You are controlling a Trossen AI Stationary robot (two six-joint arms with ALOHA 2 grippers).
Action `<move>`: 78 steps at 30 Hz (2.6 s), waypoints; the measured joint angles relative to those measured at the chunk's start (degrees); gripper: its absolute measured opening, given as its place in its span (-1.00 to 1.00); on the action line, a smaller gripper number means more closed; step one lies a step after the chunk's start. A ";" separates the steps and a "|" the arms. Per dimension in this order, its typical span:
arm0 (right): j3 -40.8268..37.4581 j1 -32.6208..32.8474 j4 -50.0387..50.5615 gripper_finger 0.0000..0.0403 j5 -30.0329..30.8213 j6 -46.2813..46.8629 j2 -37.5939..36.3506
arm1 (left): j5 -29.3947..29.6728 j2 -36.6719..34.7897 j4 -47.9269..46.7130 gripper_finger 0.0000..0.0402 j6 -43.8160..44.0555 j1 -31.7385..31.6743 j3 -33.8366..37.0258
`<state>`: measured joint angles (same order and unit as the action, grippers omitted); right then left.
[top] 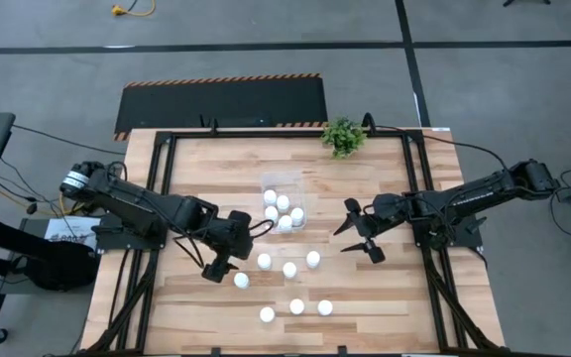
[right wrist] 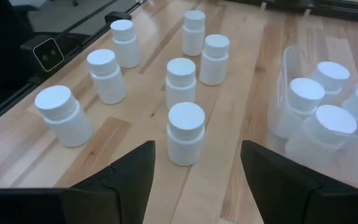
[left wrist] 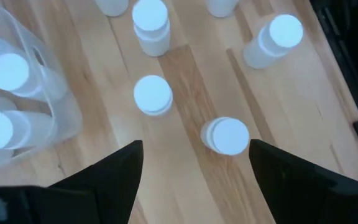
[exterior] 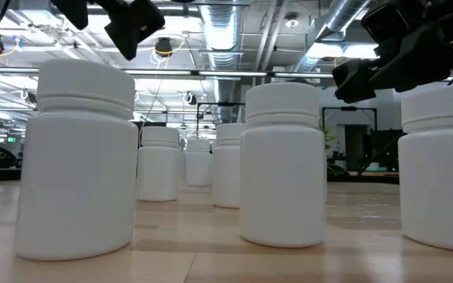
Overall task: Pick and place pill bottles into a basket
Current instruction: Put the pill bottles into the container
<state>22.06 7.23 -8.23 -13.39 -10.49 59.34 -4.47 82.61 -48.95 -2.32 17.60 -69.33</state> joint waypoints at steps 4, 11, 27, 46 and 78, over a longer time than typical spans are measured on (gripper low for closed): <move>0.00 -0.01 0.02 0.14 -0.02 -0.03 0.01 | 0.41 2.24 1.29 0.40 0.49 2.08 1.04; 0.00 0.00 0.39 0.14 -0.04 -0.05 0.01 | 0.60 8.61 1.76 0.40 0.45 4.13 0.97; 0.00 0.01 0.42 0.14 -0.13 -0.03 -0.01 | 0.42 14.66 1.78 0.40 0.58 6.97 0.99; 0.02 0.27 0.42 0.14 -0.15 -0.01 -0.01 | 1.48 15.06 5.74 0.40 1.43 7.52 3.91; 0.02 0.27 0.04 0.14 -0.15 -0.01 -0.01 | 0.77 15.04 7.09 -0.06 1.46 7.51 4.62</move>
<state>22.09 7.51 -8.19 -13.54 -10.50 59.33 -3.70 97.65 -41.86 -0.86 25.10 -64.71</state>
